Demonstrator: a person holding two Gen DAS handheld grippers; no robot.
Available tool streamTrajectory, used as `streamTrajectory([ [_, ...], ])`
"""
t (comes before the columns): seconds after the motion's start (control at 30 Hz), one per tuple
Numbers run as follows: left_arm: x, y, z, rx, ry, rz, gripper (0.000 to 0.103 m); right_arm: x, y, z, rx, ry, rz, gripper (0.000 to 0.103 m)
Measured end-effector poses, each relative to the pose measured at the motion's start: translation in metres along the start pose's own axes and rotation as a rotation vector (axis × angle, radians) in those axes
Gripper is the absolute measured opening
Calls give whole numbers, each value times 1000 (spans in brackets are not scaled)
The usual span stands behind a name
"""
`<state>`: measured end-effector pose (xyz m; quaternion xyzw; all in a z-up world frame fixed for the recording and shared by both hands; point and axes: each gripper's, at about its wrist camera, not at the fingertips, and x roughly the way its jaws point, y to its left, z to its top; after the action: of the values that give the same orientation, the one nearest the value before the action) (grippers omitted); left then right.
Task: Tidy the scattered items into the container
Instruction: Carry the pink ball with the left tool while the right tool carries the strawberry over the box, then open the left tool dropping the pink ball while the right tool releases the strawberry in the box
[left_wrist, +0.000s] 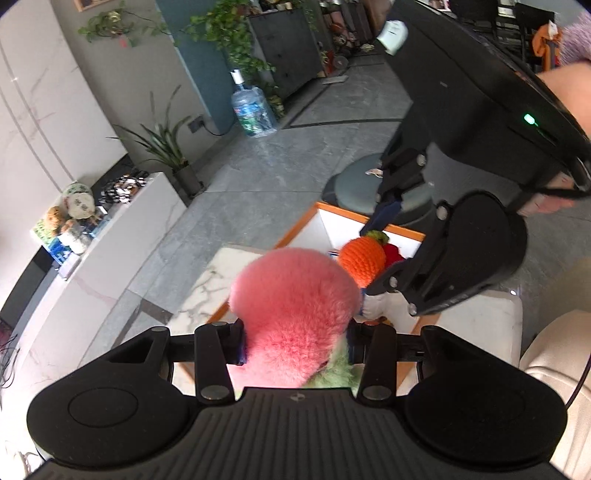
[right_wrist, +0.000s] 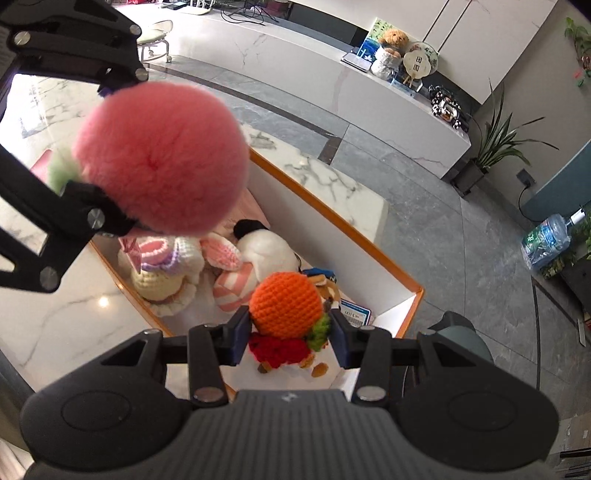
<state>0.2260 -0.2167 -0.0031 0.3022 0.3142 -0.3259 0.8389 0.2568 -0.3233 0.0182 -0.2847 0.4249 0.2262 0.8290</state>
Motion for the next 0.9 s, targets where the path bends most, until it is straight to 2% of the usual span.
streamTrajectory([
  [0.2, 38, -9, -4, 5, 28, -69, 50, 31, -17, -16, 12, 40, 58, 48],
  [0.4, 61, -13, -13, 23, 51, -112, 50, 60, -22, -26, 54, 72, 168, 48],
  [0.53, 72, -15, -20, 23, 73, -129, 50, 79, -18, -30, 52, 112, 202, 48],
  [0.7, 82, -16, -24, 19, 86, -147, 51, 92, -24, -30, 116, 138, 256, 49],
  [0.9, 90, -13, -27, 13, 102, -162, 51, 98, -29, -33, 167, 148, 268, 51],
])
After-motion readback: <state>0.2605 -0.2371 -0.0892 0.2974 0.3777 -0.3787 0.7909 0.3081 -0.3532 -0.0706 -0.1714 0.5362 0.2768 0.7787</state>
